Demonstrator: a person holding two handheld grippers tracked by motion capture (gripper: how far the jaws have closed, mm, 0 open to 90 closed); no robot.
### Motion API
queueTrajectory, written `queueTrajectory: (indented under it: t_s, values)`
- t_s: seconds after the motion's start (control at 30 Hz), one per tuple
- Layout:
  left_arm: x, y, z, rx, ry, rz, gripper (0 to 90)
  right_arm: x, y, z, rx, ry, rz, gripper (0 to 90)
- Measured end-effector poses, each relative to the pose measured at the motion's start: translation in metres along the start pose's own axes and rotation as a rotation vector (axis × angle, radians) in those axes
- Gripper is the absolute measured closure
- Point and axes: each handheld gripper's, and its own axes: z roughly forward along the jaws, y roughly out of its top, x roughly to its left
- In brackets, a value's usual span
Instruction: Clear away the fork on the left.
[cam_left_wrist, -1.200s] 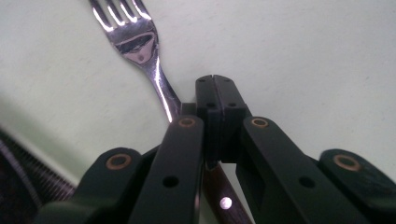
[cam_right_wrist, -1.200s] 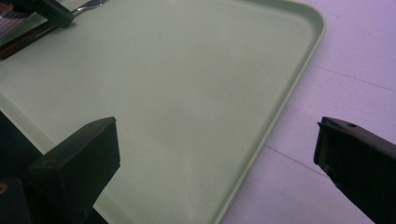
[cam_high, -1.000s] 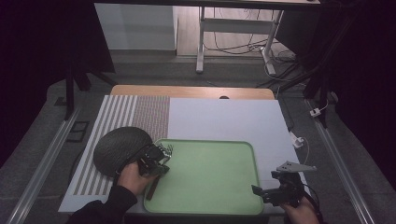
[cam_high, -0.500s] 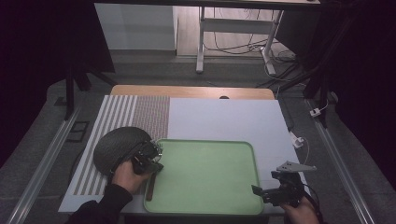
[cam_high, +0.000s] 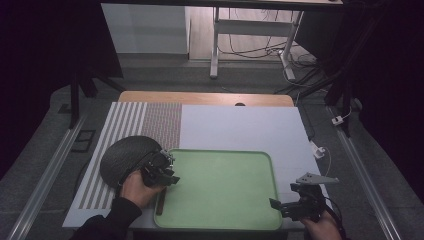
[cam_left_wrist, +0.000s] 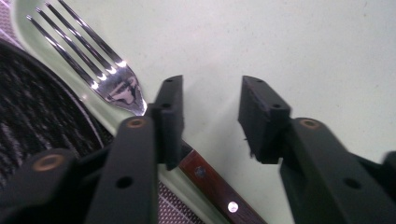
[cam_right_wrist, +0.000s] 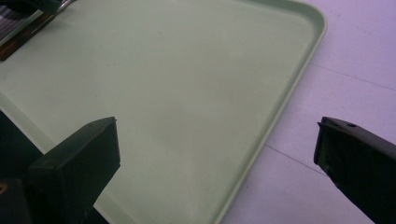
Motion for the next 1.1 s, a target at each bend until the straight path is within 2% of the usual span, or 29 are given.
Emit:
queueTrajectory:
  t_s: [0.1, 0.33, 0.6, 0.77, 0.97, 1.1]
  values:
    - [-0.001, 0.000, -0.003, -0.023, 0.000, 0.010, 49.7, 0.000, 0.000, 0.000, 0.000, 0.000, 0.001, 0.3]
    - [-0.003, -0.004, -0.012, -0.067, -0.003, 0.035, 35.8, 0.000, 0.000, 0.000, -0.001, -0.001, 0.001, 0.3]
    - [-0.002, -0.010, -0.025, -0.133, -0.040, 0.013, 20.7, 0.000, 0.000, 0.000, -0.001, -0.002, 0.002, 0.3]
    - [-0.003, -0.016, -0.033, -0.155, -0.035, 0.003, 17.1, 0.000, 0.000, 0.000, -0.001, -0.001, 0.006, 0.3]
    - [-0.005, -0.024, -0.041, -0.164, -0.027, 0.011, 14.3, 0.000, 0.000, 0.000, -0.002, -0.001, 0.008, 0.3]
    - [-0.004, -0.032, -0.046, -0.184, -0.026, -0.001, 12.0, 0.000, 0.000, 0.000, -0.002, -0.001, 0.007, 0.4]
